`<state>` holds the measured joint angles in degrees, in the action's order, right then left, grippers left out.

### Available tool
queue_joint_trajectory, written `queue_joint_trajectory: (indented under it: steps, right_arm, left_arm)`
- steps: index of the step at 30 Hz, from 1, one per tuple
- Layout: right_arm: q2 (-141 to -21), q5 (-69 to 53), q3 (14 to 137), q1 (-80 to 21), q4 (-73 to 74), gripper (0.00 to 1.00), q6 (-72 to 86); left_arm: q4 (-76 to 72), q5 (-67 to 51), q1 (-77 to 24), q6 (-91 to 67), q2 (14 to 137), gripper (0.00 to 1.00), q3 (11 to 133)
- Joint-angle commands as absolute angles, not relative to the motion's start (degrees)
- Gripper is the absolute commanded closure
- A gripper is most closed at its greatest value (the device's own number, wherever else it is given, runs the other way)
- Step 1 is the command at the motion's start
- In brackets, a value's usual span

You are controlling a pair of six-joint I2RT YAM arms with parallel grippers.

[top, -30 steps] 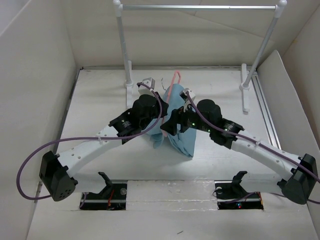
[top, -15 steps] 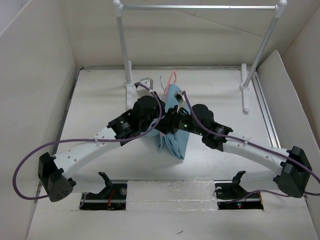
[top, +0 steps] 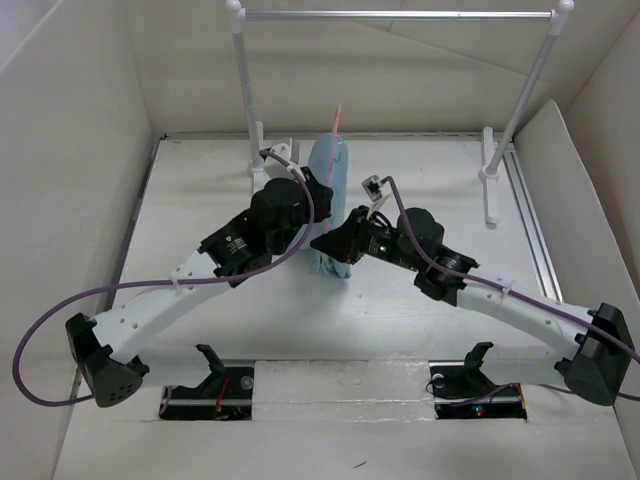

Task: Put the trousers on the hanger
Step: Place the trousers on the hanger, then place the hanger at the clothesline.

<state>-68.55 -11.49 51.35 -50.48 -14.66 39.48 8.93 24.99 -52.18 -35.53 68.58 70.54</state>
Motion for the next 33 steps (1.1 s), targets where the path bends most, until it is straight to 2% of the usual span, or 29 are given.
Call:
queue_joint_trajectory:
  steps: [1,2,3,10,19,27,33]
  right_arm:
    - [-65.1,-9.4,57.8,-47.3,-22.8,1.00,35.6]
    - [-64.7,-9.5,58.6,-46.2,-21.7,1.00,34.9]
    - [-64.3,-9.7,59.4,-45.5,-20.0,1.00,34.3]
    - [-61.2,-15.5,62.2,-36.6,-18.7,1.00,32.3]
    - [-60.3,-25.1,69.8,-22.0,-17.6,1.00,30.9]
    - [-67.6,-37.2,80.0,-2.3,-16.0,1.00,30.9]
    - [-74.9,-40.2,84.9,2.5,-22.3,1.00,34.8]
  left_arm:
    - [-0.4,14.5,-52.1,-35.9,66.1,0.88,78.9]
    - [-0.5,12.3,-50.8,-36.4,66.4,0.81,80.1]
    - [-0.4,8.8,-49.7,-36.6,66.5,0.80,80.9]
    - [-0.1,7.8,-49.0,-34.7,67.1,0.63,87.4]
    - [-0.1,7.6,-49.0,-35.9,67.2,0.61,85.4]
    - [2.3,7.8,-49.0,-36.3,64.3,0.50,74.4]
    - [2.9,7.8,-49.0,-39.9,58.7,0.50,63.2]
